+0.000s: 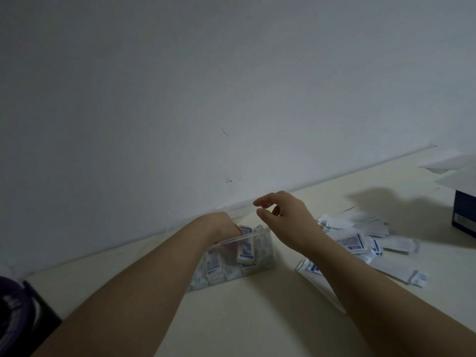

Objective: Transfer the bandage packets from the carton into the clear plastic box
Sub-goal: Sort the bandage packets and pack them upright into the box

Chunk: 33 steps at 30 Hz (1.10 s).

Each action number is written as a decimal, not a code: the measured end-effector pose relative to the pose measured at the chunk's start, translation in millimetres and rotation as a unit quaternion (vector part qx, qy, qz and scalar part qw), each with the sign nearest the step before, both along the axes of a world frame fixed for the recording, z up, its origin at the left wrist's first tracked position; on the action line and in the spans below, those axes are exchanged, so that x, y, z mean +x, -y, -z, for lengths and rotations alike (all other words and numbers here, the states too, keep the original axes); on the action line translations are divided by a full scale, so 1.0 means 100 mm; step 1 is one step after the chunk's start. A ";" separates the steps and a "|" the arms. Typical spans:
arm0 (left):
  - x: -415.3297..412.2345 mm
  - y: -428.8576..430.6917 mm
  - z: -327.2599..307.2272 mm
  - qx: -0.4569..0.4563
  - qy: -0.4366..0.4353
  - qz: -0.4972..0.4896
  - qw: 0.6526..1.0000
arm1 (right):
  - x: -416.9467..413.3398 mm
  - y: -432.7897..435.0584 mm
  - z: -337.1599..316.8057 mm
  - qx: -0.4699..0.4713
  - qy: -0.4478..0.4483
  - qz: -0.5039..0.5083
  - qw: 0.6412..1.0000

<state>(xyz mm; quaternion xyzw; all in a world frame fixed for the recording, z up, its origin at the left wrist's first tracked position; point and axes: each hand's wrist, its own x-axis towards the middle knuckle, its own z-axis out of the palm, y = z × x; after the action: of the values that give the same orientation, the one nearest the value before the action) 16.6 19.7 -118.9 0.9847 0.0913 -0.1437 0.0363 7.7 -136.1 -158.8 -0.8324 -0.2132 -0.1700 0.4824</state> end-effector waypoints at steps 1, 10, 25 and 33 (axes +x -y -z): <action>0.00 0.01 0.00 0.006 -0.001 0.004 1.000 | 0.00 0.00 0.00 0.003 -0.001 -0.001 1.000; 0.04 0.08 -0.02 0.035 -0.011 0.017 0.999 | 0.03 0.00 0.02 0.000 0.001 -0.007 1.000; -0.03 0.10 -0.18 0.057 -0.072 0.055 0.994 | -0.06 -0.04 -0.45 -0.470 0.007 -0.122 0.874; -0.07 0.10 -0.18 0.088 -0.040 0.115 0.989 | -0.01 -0.20 -0.53 -0.602 -0.025 -0.126 0.788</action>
<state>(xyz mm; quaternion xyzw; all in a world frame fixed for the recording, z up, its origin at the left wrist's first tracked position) 10.0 9.8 -101.0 0.9814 -0.0084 -0.1780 -0.0708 7.1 -115.8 -106.2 -0.9240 -0.3629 0.0761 -0.0937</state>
